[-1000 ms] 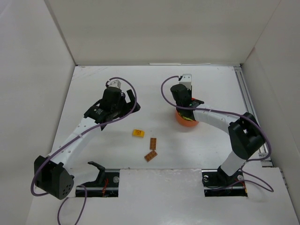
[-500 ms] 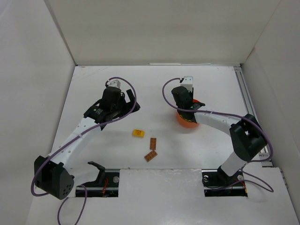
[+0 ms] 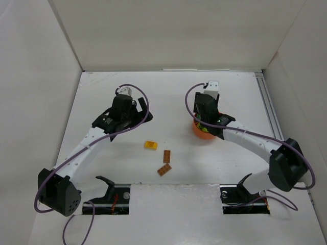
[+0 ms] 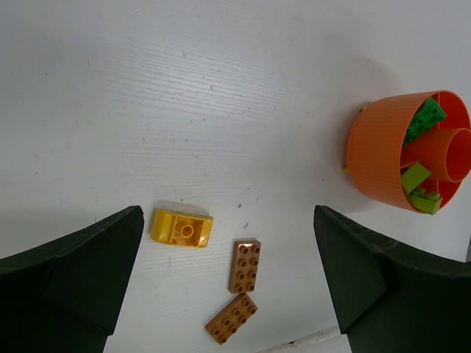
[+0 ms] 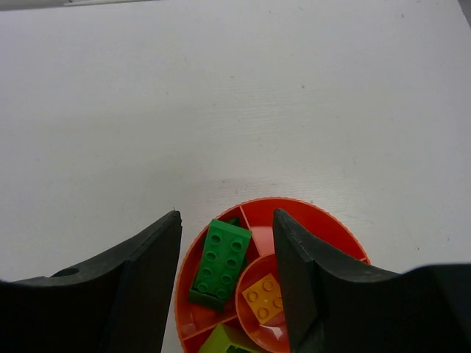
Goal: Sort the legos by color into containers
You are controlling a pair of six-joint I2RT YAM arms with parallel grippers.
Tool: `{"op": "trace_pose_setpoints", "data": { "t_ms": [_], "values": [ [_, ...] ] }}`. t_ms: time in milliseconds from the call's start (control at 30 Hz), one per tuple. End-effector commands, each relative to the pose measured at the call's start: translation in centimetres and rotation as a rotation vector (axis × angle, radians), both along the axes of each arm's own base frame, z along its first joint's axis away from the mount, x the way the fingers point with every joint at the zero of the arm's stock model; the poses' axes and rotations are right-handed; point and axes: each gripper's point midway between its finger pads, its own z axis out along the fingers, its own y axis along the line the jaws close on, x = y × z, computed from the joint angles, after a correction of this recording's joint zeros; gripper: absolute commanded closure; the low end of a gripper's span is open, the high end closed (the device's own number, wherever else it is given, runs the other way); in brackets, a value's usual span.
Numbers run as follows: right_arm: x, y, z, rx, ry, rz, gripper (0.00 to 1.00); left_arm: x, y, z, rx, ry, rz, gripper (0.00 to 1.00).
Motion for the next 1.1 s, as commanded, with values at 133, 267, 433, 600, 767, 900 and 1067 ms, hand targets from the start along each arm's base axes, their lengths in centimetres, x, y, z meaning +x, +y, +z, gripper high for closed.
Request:
{"op": "trace_pose_setpoints", "data": {
  "t_ms": [133,267,433,600,767,900,1067],
  "values": [
    [-2.2,3.4,3.8,0.045,-0.065,0.187,0.42,-0.1,0.2,-1.7,0.009,0.087,0.036,0.0],
    [-5.2,6.8,2.6,-0.056,0.035,0.348,0.37,-1.3,0.4,-4.0,0.005,0.173,0.066,0.0],
    [-9.2,9.8,0.0,-0.036,0.17,0.449,0.33,-3.6,0.7,-6.3,-0.034,0.251,0.1,0.0],
    [-12.8,13.0,-4.3,0.036,0.284,0.581,0.29,-5.8,1.4,-7.8,-0.057,0.283,0.127,0.0],
    [-14.7,15.2,-9.1,-0.04,0.446,0.645,0.28,-7.6,1.9,-8.3,-0.1,0.295,0.159,0.0],
    [-16.2,16.9,-11.1,-0.093,0.508,0.662,0.27,-8.9,2.3,-9.2,-0.114,0.317,0.169,0.0],
    [-17.5,17.3,-13.4,-0.107,0.579,0.662,0.27,-9.2,2.4,-9.1,-0.129,0.304,0.175,0.0]
  ]
}}
